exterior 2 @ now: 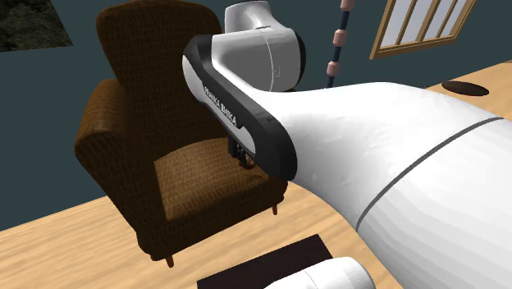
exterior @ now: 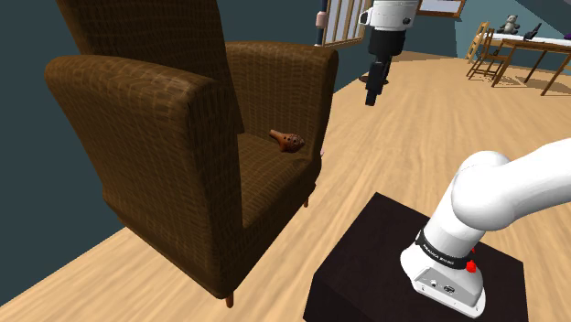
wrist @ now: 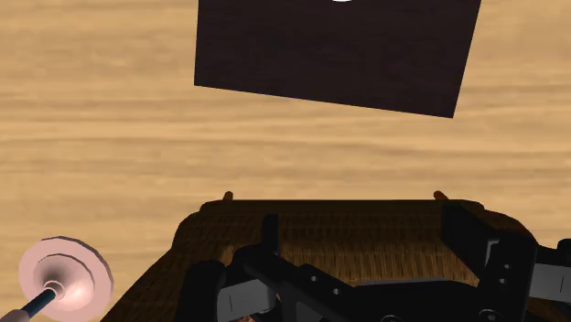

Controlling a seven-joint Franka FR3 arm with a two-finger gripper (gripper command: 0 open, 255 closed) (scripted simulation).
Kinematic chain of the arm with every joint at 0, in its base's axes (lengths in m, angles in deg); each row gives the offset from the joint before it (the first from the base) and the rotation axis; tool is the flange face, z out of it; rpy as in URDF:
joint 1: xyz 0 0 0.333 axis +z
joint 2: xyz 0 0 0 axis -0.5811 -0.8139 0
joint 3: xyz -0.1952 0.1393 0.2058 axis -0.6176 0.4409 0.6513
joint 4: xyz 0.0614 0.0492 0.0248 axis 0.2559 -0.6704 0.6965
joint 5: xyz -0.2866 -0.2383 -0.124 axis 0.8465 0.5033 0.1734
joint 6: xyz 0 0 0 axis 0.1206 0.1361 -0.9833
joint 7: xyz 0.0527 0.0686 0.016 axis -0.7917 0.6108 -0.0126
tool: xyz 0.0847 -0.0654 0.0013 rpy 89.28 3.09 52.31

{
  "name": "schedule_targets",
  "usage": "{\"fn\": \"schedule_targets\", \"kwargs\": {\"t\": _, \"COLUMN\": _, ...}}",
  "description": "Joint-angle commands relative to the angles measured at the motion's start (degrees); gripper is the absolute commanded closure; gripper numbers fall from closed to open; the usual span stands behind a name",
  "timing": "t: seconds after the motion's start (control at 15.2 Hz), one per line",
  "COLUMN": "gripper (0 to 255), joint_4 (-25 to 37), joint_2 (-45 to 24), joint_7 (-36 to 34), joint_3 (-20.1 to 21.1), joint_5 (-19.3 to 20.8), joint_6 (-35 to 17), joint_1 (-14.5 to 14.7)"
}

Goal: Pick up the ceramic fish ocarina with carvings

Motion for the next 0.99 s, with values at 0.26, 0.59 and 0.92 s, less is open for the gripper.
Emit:
{"fn": "schedule_targets", "kwargs": {"t": 0.26, "gripper": 0, "joint_4": -0.1, "joint_2": -6.7, "joint_7": 0.4, "joint_3": -0.7, "joint_5": 0.4, "joint_6": -6.5, "joint_1": -0.4}}
{"fn": "schedule_targets", "kwargs": {"t": 0.59, "gripper": 0, "joint_4": 1.5, "joint_2": -16.1, "joint_7": 0.9, "joint_3": -1.4, "joint_5": 0.7, "joint_6": -13.9, "joint_1": -0.9}}
{"fn": "schedule_targets", "kwargs": {"t": 0.92, "gripper": 0, "joint_4": 5.1, "joint_2": -26.2, "joint_7": 1.4, "joint_3": -2.1, "joint_5": 0.9, "joint_6": -20.1, "joint_1": -1.3}}
